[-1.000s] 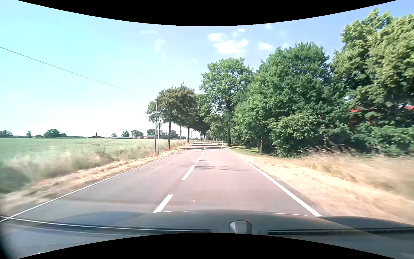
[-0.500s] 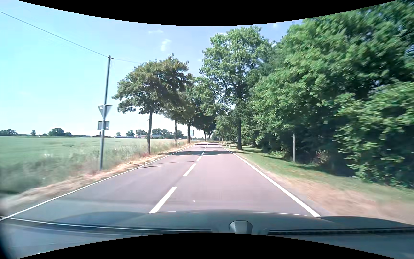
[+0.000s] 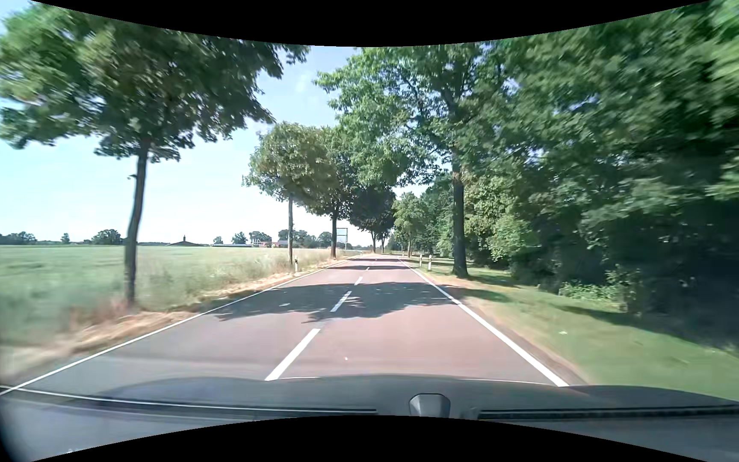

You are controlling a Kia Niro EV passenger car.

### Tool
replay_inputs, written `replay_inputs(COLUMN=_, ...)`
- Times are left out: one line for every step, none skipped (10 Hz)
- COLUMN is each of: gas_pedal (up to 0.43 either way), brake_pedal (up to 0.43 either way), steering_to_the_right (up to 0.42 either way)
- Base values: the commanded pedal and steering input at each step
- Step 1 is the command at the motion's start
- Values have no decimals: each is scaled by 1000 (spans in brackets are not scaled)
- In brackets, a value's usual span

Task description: Follow the waypoints while adhering to traffic rules and regulations

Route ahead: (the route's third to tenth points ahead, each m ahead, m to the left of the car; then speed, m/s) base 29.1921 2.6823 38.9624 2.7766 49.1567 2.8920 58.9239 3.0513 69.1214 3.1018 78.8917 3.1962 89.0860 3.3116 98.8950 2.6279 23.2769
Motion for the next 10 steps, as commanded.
replay_inputs(gas_pedal=449, brake_pedal=6, steering_to_the_right=-6)
replay_inputs(gas_pedal=449, brake_pedal=6, steering_to_the_right=-6)
replay_inputs(gas_pedal=461, brake_pedal=6, steering_to_the_right=-6)
replay_inputs(gas_pedal=461, brake_pedal=6, steering_to_the_right=-6)
replay_inputs(gas_pedal=469, brake_pedal=6, steering_to_the_right=-6)
replay_inputs(gas_pedal=480, brake_pedal=6, steering_to_the_right=-5)
replay_inputs(gas_pedal=480, brake_pedal=6, steering_to_the_right=-3)
replay_inputs(gas_pedal=480, brake_pedal=6, steering_to_the_right=-3)
replay_inputs(gas_pedal=480, brake_pedal=6, steering_to_the_right=-3)
replay_inputs(gas_pedal=480, brake_pedal=6, steering_to_the_right=-3)
